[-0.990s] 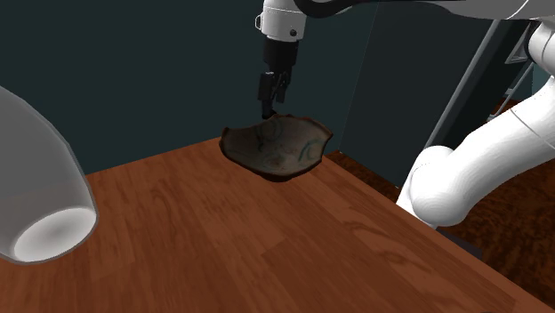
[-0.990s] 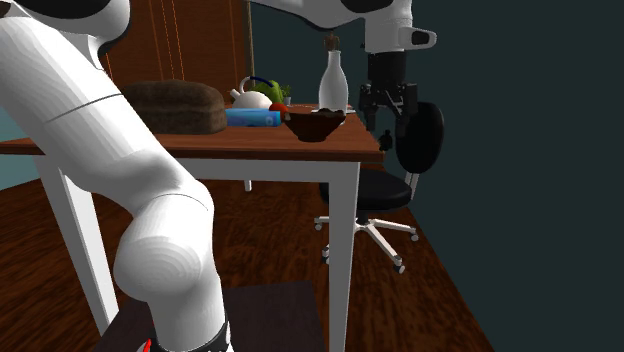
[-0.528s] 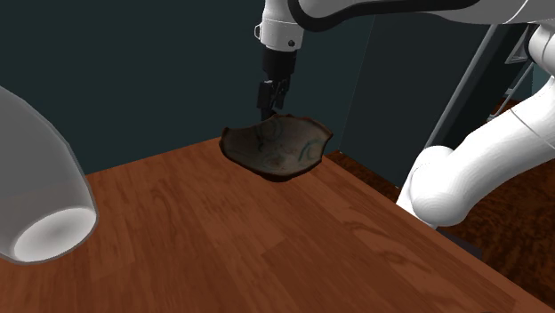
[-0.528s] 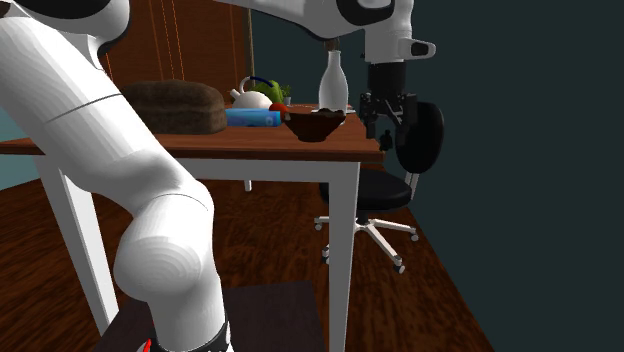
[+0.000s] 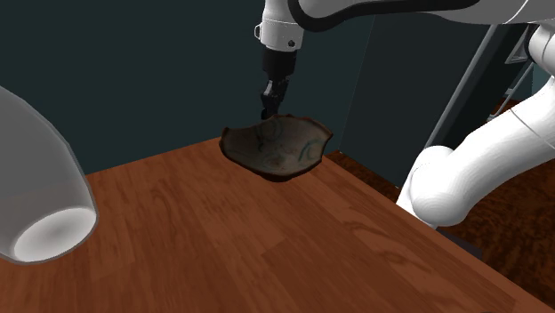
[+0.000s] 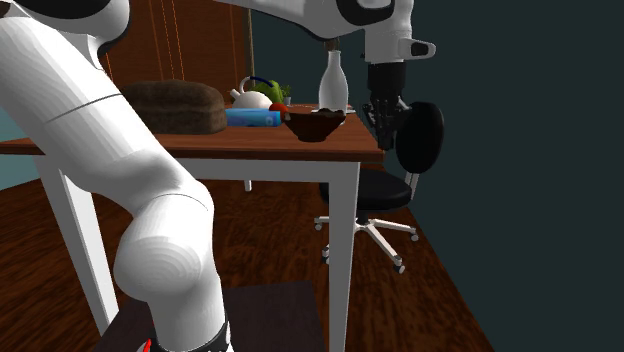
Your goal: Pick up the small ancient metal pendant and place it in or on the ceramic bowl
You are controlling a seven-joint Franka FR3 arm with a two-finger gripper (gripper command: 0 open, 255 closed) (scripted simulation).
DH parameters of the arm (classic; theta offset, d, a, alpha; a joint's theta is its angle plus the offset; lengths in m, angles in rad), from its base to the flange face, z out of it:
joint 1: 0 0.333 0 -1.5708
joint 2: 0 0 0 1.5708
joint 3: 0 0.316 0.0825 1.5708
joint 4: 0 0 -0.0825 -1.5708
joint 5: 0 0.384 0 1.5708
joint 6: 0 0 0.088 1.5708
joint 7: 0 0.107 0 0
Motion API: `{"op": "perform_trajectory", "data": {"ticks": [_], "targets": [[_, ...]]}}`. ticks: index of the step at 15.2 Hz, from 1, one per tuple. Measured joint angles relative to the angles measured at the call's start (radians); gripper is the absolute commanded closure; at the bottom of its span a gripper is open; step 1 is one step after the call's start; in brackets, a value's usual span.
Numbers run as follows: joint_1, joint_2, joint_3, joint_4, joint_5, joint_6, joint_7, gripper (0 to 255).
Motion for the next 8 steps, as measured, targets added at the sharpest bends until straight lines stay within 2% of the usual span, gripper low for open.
{"op": "perform_trajectory", "data": {"ticks": [8], "targets": [[-0.001, 0.004, -0.001, 0.032, -0.002, -0.027, 0.001, 255]]}}
